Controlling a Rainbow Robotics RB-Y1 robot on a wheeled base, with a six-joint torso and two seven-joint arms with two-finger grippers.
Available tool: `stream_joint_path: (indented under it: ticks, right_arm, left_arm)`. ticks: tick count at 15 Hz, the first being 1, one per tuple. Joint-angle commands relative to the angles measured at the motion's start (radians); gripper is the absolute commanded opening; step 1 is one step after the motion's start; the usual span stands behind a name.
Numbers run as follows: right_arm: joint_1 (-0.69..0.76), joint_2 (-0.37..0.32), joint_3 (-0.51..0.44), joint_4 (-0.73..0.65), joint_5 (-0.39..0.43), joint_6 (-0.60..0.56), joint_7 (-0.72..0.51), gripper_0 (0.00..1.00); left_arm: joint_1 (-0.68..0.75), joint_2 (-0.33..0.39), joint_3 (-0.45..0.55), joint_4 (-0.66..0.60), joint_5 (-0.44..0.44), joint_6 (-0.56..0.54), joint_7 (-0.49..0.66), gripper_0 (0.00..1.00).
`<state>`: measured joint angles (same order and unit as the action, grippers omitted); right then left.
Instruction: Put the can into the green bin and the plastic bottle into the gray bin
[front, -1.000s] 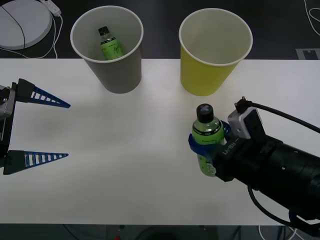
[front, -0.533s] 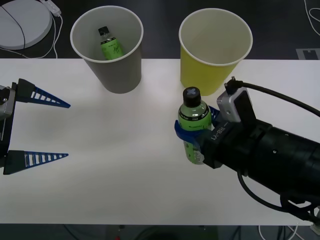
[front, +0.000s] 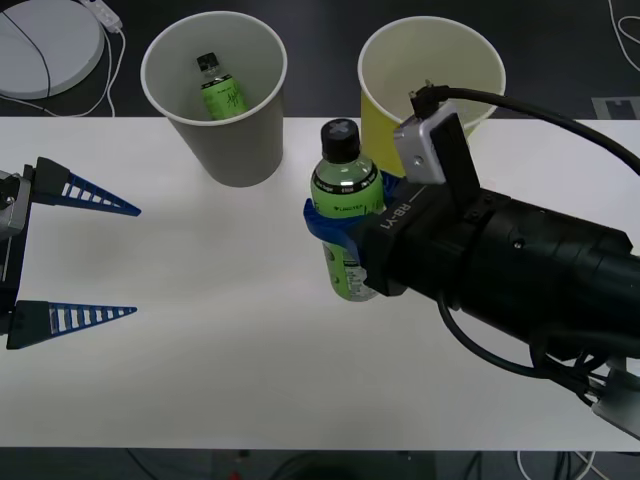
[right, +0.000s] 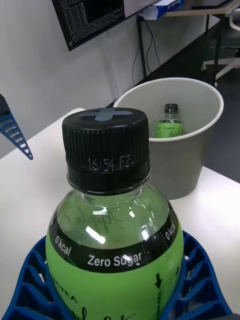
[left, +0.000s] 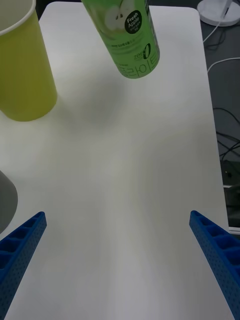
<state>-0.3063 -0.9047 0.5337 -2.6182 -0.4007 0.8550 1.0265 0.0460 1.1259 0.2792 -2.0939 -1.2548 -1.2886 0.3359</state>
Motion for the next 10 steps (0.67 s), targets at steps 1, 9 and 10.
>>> stream_joint_path:
  ticks: [1, 9, 10]
  right_arm:
    - [-0.094, 0.059, 0.0, 0.0, -0.04, 0.114, -0.006, 0.0]
    - [-0.33, 0.211, 0.002, 0.092, -0.109, 0.389, -0.026, 0.0]
    - [-0.356, 0.225, 0.005, 0.122, -0.11, 0.407, -0.028, 0.0]
  left_arm:
    - [0.0, 0.0, 0.0, 0.0, 0.0, 0.0, 0.0, 1.0]
    - [0.0, 0.0, 0.0, 0.0, 0.0, 0.0, 0.0, 1.0]
    - [0.0, 0.0, 0.0, 0.0, 0.0, 0.0, 0.0, 1.0]
